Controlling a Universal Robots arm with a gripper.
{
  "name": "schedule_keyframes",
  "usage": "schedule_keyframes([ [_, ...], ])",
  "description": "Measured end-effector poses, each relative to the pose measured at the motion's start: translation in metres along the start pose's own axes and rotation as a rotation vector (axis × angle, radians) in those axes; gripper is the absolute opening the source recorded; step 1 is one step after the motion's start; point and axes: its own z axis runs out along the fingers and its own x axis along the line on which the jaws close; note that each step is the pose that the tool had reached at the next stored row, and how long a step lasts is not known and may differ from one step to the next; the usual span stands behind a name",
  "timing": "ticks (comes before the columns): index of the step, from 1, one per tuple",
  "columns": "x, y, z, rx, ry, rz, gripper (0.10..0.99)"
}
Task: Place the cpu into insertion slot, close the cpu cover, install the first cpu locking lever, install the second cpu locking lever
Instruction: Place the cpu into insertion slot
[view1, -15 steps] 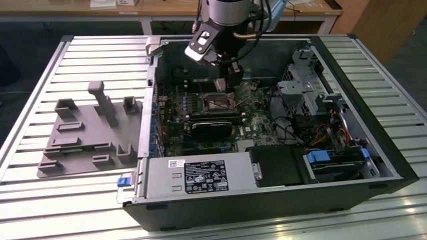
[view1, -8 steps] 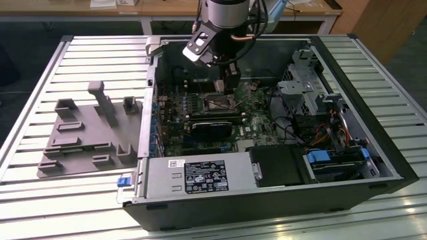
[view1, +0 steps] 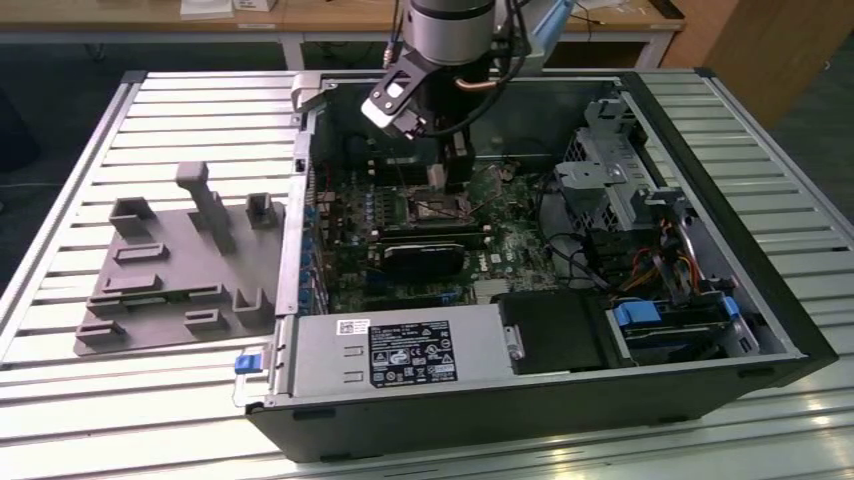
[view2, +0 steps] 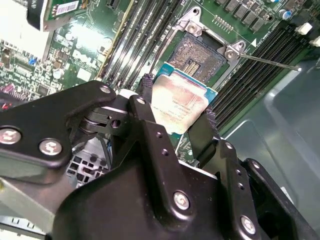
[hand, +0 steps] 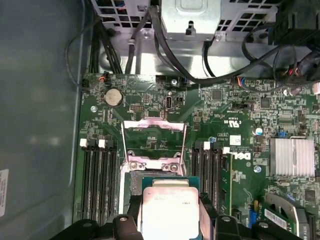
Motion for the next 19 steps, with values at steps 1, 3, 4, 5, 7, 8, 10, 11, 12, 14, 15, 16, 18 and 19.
schedule_keyframes([
  [1, 0.0001, -0.0002, 0.0017, 0.000, 0.0000, 0.005, 0.533],
  [3, 0.0004, -0.0005, 0.0050, 0.000, -0.0005, 0.014, 0.533],
  [4, 0.0004, -0.0006, 0.0065, 0.000, -0.0010, 0.019, 0.533],
  [5, 0.0005, -0.0008, 0.0078, 0.000, -0.0015, 0.025, 0.533],
  [7, 0.0004, -0.0011, 0.0105, -0.001, -0.0027, 0.039, 0.533],
  [8, 0.0004, -0.0013, 0.0117, -0.001, -0.0034, 0.047, 0.533],
  [10, 0.0004, -0.0016, 0.0142, -0.001, -0.0048, 0.062, 0.533],
  [11, 0.0004, -0.0018, 0.0155, -0.001, -0.0053, 0.068, 0.533],
  [12, 0.0004, -0.0021, 0.0169, -0.001, -0.0056, 0.072, 0.533],
  [14, 0.0008, -0.0023, 0.0192, -0.001, -0.0060, 0.074, 0.533],
  [15, 0.0010, -0.0024, 0.0202, -0.001, -0.0069, 0.074, 0.533],
  [16, 0.0012, -0.0025, 0.0212, -0.001, -0.0083, 0.074, 0.533],
  [18, 0.0013, -0.0027, 0.0235, -0.001, -0.0106, 0.074, 0.533],
  [19, 0.0013, -0.0028, 0.0246, -0.001, -0.0114, 0.074, 0.533],
])
